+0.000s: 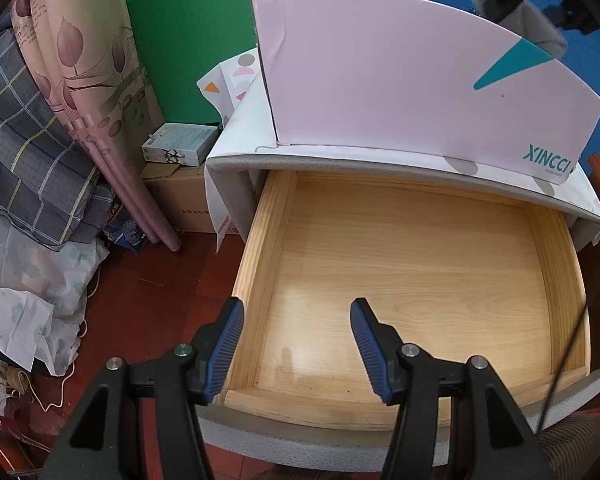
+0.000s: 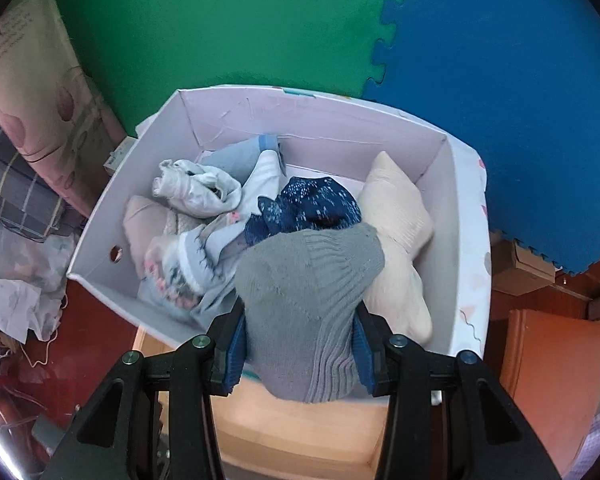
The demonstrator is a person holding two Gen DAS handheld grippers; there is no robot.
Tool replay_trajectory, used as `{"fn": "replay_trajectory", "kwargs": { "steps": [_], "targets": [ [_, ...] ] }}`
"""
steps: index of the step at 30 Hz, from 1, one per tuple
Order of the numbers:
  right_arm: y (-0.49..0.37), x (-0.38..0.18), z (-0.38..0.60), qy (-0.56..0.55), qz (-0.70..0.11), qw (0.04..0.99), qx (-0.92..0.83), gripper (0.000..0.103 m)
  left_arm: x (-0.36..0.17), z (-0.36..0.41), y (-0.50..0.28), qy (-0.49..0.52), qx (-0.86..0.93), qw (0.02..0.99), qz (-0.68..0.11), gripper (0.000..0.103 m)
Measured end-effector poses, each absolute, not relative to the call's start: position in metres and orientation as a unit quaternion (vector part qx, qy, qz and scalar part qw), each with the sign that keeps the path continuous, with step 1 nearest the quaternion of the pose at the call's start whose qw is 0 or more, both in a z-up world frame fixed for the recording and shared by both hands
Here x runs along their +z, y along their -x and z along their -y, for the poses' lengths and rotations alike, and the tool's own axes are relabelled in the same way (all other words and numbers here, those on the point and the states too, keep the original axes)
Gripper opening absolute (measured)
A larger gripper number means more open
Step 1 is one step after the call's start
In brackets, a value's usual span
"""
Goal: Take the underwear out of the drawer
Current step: 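Open the right tool to drop the grey sock into the box and withdraw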
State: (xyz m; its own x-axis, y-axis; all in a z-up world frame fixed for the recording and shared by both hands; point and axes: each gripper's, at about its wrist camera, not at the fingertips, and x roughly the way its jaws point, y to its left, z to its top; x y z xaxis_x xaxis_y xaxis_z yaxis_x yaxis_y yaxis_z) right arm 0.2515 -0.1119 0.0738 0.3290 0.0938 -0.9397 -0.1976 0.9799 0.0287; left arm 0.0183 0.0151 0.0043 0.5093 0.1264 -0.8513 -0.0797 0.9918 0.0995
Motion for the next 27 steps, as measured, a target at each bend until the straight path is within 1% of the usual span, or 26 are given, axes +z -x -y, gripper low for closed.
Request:
{"fn": "replay_trajectory", "kwargs": {
  "steps": [7, 13, 15, 16, 17, 19, 20, 21, 22, 24, 27],
  "targets": [
    [-0.271, 0.044, 0.107, 0.039, -0.585, 0.806, 0.082, 0.043, 0.004, -0.017, -0.019, -0.02, 0.06, 0.868, -0.492, 0.057],
    [-0.268, 0.028, 0.098, 0.049, -0.584, 0.806, 0.081, 0.048, 0.004, -0.017, -0.019, -0.019, 0.059, 0.867, -0.495, 0.057],
    [-0.266, 0.03, 0.099, 0.045, -0.579, 0.81, 0.087, 0.057, 0.004, -0.017, -0.019, -0.019, 0.059, 0.867, -0.495, 0.057],
    [-0.264, 0.034, 0.1, 0.035, -0.575, 0.812, 0.092, 0.058, 0.004, -0.017, -0.019, -0.018, 0.059, 0.867, -0.495, 0.057],
    [-0.263, 0.036, 0.102, 0.032, -0.572, 0.814, 0.095, 0.062, 0.004, -0.017, -0.019, -0.018, 0.058, 0.866, -0.496, 0.057],
    [-0.255, 0.048, 0.105, 0.026, -0.555, 0.825, 0.101, 0.072, 0.004, -0.016, -0.02, -0.019, 0.059, 0.866, -0.496, 0.057],
    [-0.248, 0.055, 0.108, 0.026, -0.543, 0.833, 0.099, 0.081, 0.003, -0.016, -0.02, -0.02, 0.058, 0.866, -0.496, 0.057],
    [-0.243, 0.061, 0.11, 0.027, -0.535, 0.839, 0.097, 0.085, 0.003, -0.016, -0.02, -0.021, 0.058, 0.866, -0.497, 0.057],
    [-0.235, 0.068, 0.113, 0.027, -0.525, 0.845, 0.098, 0.086, 0.003, -0.015, -0.02, -0.022, 0.057, 0.865, -0.498, 0.057],
    [-0.219, 0.081, 0.119, 0.026, -0.51, 0.854, 0.101, 0.091, 0.003, -0.015, -0.019, -0.02, 0.056, 0.866, -0.497, 0.057],
    [-0.189, 0.097, 0.131, 0.024, -0.482, 0.87, 0.099, 0.094, 0.004, -0.015, -0.019, -0.018, 0.055, 0.866, -0.496, 0.057]
  ]
}}
